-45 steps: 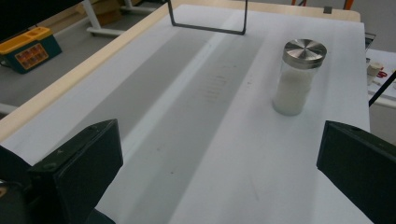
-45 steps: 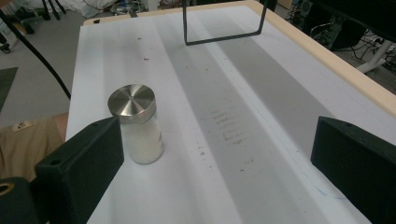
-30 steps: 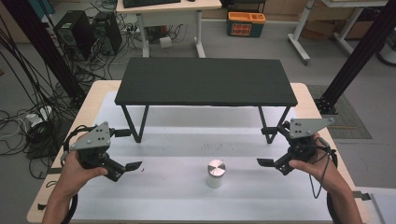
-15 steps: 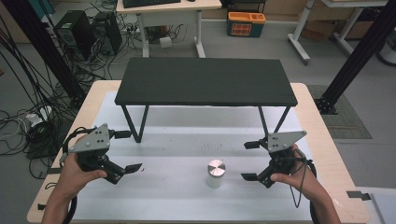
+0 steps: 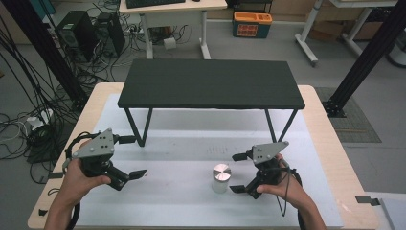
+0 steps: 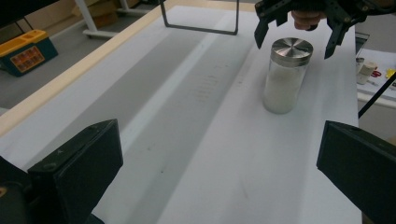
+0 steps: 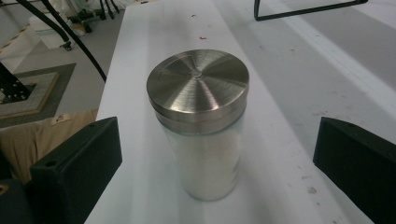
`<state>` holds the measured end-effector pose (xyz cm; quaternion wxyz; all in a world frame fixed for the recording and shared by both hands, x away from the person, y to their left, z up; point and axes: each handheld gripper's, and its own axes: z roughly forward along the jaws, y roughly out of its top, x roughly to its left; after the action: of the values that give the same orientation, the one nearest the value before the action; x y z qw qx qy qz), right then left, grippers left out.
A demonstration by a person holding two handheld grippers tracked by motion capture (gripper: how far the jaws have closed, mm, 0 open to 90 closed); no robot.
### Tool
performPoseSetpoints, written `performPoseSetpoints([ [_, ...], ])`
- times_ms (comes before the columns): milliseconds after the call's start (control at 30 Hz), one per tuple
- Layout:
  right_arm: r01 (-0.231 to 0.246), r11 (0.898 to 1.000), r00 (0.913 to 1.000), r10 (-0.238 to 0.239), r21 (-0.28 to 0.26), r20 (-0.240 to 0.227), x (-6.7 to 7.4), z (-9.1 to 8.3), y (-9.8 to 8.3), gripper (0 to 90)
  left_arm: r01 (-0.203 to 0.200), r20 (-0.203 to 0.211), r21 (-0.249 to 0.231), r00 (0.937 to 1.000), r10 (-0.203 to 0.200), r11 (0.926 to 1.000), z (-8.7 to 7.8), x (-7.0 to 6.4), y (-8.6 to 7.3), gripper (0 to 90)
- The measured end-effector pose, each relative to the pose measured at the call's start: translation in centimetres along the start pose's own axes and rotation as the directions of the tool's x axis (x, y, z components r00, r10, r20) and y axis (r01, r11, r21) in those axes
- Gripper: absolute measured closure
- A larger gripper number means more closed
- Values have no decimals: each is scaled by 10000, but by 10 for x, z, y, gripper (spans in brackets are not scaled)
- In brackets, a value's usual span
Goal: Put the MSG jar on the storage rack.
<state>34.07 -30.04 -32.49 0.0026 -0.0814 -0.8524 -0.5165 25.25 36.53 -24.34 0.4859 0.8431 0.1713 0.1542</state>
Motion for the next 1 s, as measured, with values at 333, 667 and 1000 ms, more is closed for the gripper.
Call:
performPoseSetpoints([
  [333, 6, 9999, 9998, -9, -171, -174, -3, 22, -4, 10, -50, 66, 54, 10000, 50, 10000, 2, 0, -1, 6],
  [667, 141, 9998, 9996, -145, -151, -223, -6, 32, -4, 41, -104, 91, 32, 9999, 104, 9999, 1, 1, 0, 6],
  [1000, 741, 9972, 9965, -745, -121, -372, -7, 31, -4, 352, -72, 90, -29, 9999, 72, 10000, 0, 0, -5, 6],
])
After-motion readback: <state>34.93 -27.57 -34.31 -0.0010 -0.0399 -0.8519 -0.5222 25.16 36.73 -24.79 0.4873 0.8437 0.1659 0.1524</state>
